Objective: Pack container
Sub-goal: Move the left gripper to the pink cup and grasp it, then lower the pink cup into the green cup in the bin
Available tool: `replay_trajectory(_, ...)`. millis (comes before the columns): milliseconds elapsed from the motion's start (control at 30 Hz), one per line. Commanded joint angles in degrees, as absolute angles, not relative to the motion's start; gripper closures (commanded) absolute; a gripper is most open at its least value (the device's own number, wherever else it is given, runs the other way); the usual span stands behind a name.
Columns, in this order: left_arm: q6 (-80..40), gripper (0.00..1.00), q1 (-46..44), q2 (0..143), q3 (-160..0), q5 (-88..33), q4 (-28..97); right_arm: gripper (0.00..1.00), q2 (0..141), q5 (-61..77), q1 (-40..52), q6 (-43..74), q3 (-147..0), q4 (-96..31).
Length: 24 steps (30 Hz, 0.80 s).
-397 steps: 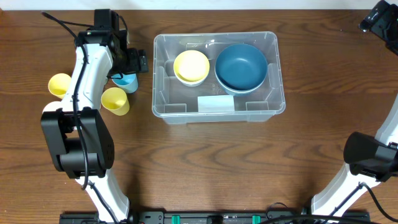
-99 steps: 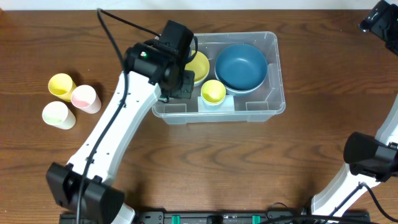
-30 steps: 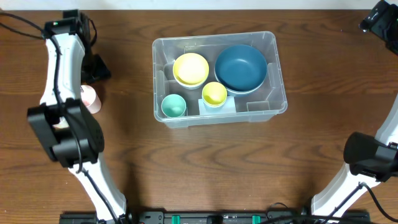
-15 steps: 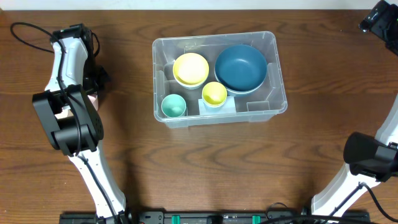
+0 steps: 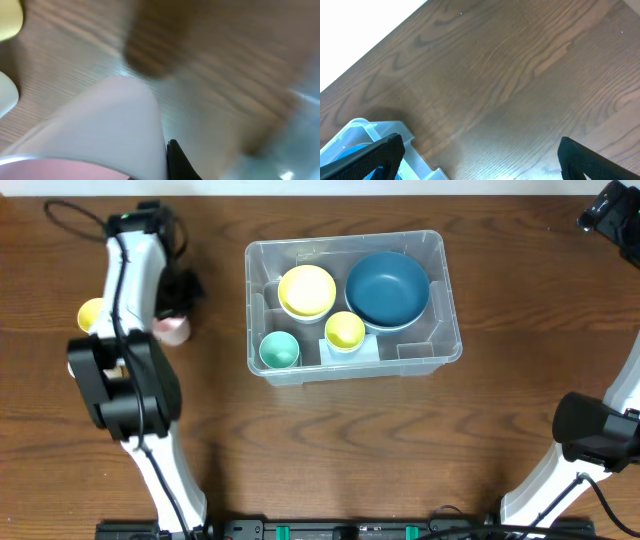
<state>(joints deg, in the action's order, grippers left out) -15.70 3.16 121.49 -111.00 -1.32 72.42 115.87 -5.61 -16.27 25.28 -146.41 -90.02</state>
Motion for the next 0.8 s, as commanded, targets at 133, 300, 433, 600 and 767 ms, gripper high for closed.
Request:
replay_trajectory(133, -9.82, 0.94, -11.03, 101.75, -111.77, -3.49, 74.02, 0.01, 116.51, -5.78, -16.45, 26.11, -146.78, -90.04)
replay_trajectory(300, -8.62, 0.94, -21.08, 97.58, -111.77, -3.46, 77.30, 0.01, 116.51, -5.78, -16.45, 26.11, -146.78, -90.04)
replay_trajectory(433, -7.27, 0.94, -26.68, 98.54, -110.85, -3.44, 79.90, 0.01, 116.51, -5.78, -16.45, 26.11, -146.78, -90.04)
replay_trajectory(600, -8.23, 0.94, -29.43, 99.79, -105.86, -3.49, 78.81, 0.01, 116.51, -5.78, -16.45, 26.11, -146.78, -90.02)
replay_trajectory(767, -9.96, 0.94, -29.30, 100.01, -98.67, -3.44, 75.11, 0.01, 116.51, -5.78, -16.45, 26.11, -146.78, -90.04)
